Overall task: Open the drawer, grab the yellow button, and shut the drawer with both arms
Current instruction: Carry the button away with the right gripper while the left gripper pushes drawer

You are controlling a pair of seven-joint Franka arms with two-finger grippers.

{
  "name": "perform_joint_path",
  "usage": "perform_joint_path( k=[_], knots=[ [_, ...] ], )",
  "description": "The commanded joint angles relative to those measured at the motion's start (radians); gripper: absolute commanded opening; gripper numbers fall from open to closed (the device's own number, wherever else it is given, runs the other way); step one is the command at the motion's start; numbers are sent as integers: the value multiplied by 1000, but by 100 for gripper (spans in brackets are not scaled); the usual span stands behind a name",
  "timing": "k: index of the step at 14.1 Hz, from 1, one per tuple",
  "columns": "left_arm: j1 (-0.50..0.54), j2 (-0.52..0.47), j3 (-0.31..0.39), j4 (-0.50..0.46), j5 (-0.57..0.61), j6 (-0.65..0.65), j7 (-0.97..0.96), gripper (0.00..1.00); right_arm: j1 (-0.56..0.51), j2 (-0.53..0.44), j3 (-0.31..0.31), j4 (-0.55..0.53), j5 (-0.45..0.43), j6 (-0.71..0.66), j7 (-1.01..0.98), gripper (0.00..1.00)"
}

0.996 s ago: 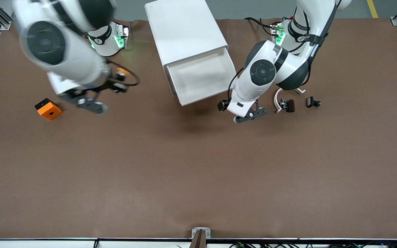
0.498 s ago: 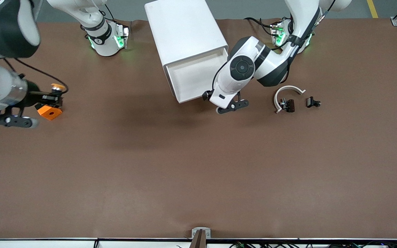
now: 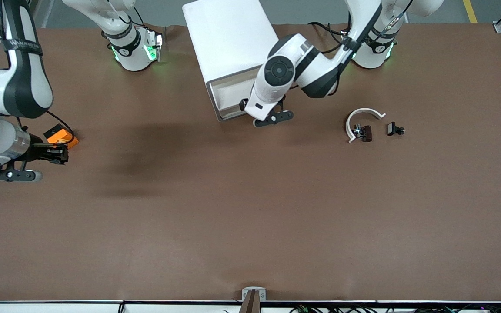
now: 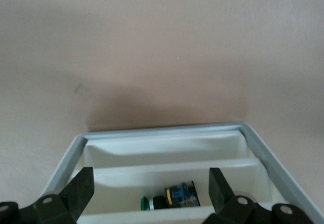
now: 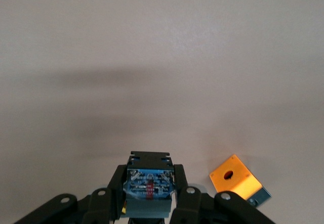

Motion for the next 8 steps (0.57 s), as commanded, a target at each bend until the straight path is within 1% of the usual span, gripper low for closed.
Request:
perform_joint_path(
  k=[1, 4, 8],
  knots=[
    [-40, 8, -2, 4, -19, -12, -53, 100, -52, 87, 23, -29, -40, 96, -53, 21],
    [-50, 10, -33, -1, -22, -41, -83, 100, -86, 182, 23, -30, -52, 197, -92, 23],
    [-50, 5, -62, 3, -62, -46, -100, 100, -93, 259, 23, -32, -63, 284, -116, 23]
  ],
)
